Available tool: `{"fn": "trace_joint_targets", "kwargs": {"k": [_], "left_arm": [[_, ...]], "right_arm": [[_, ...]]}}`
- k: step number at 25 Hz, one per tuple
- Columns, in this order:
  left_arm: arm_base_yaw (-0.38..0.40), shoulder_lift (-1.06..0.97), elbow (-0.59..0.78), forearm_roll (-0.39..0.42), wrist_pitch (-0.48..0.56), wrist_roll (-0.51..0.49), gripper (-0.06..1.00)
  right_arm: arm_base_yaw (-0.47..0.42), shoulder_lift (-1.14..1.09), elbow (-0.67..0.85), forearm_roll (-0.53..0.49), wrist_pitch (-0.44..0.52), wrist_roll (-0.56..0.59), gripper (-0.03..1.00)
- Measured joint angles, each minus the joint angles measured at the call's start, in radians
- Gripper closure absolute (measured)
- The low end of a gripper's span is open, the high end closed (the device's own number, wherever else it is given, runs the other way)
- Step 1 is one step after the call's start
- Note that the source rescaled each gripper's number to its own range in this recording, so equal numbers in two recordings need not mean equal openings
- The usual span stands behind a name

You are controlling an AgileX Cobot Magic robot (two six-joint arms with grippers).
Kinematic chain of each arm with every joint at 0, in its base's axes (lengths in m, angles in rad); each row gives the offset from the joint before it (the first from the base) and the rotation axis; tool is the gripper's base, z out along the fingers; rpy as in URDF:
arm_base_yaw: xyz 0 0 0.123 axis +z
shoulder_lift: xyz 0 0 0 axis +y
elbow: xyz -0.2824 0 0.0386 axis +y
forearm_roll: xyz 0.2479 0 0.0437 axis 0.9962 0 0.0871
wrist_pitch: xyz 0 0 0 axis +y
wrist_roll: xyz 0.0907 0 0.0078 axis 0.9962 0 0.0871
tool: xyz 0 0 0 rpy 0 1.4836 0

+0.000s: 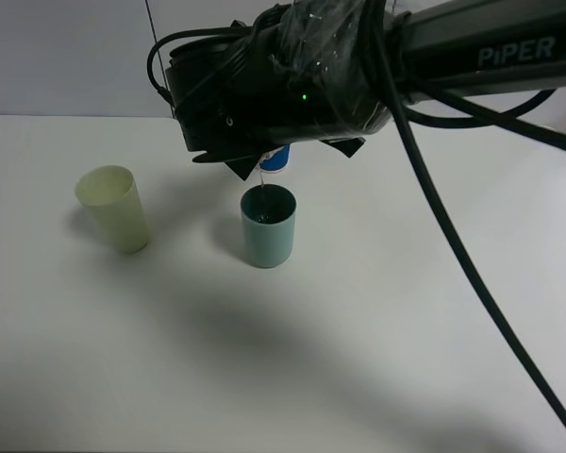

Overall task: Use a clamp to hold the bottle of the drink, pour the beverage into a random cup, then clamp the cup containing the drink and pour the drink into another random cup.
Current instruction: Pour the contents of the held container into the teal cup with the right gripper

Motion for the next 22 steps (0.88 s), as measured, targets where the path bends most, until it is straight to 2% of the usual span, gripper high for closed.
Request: {"fn": "trace_joint_targets", "kwargs": {"k": [22], "left_arm": [[0.000,0.000,0.000,0.000,0.000,0.000,0.18]], "right_arm": [[0.019,0.000,0.000,-0.062,0.000,-0.072,0.97]]}}
